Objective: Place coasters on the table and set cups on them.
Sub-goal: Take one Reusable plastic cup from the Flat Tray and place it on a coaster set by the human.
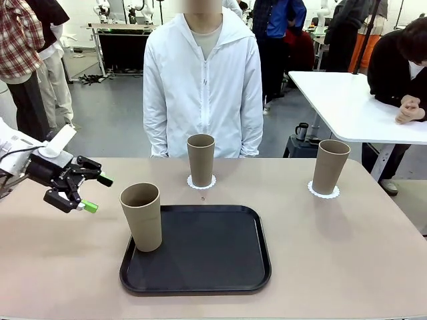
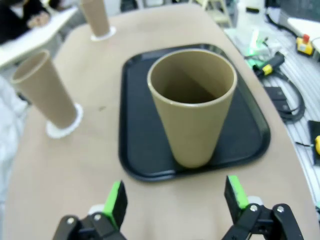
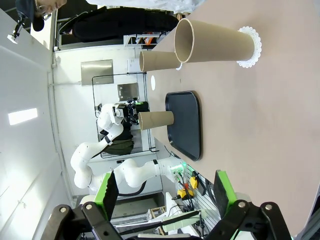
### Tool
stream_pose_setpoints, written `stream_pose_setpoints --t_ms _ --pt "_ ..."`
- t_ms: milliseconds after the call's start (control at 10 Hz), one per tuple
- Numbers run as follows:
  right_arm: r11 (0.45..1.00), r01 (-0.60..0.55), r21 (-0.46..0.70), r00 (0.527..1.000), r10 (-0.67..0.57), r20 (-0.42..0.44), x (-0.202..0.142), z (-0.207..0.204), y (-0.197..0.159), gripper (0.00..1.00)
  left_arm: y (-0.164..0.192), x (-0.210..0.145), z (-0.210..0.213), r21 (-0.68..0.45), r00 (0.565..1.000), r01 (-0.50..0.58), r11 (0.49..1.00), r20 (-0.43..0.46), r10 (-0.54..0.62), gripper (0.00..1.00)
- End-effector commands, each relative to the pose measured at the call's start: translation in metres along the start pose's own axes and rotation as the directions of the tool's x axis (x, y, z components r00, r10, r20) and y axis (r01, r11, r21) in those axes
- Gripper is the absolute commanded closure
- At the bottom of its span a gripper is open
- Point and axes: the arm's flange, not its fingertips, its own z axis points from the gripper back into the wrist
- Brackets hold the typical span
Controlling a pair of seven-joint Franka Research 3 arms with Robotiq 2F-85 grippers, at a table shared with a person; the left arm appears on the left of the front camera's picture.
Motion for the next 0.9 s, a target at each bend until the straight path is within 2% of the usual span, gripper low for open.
stream_pose_setpoints --t_ms 0,200,300,800 --pt "1.0 0.003 -0.006 1.0 -0.003 0.005 0.0004 0.0 0.0008 0.0 0.0038 -0.0059 -0.0098 0.006 0.998 0.009 1.0 0.068 -0.009 0.0" --pt "1.0 0.003 -0.006 1.0 -0.003 0.005 0.0004 0.0 0.0008 0.0 0.0 -0.0028 -0.014 0.028 0.991 -0.104 0.994 0.09 0.101 0.0" --pt "1.0 0.003 -0.006 1.0 -0.003 0.005 0.0004 0.0 0.0008 0.0 0.0007 -0.0051 -0.0118 -0.014 0.999 -0.03 0.999 0.042 0.031 0.0" --pt "1.0 0.003 -0.006 1.0 -0.003 0.005 0.0004 0.0 0.0008 0.0 0.0007 -0.0051 -0.0118 -0.014 0.999 -0.03 0.999 0.042 0.031 0.0"
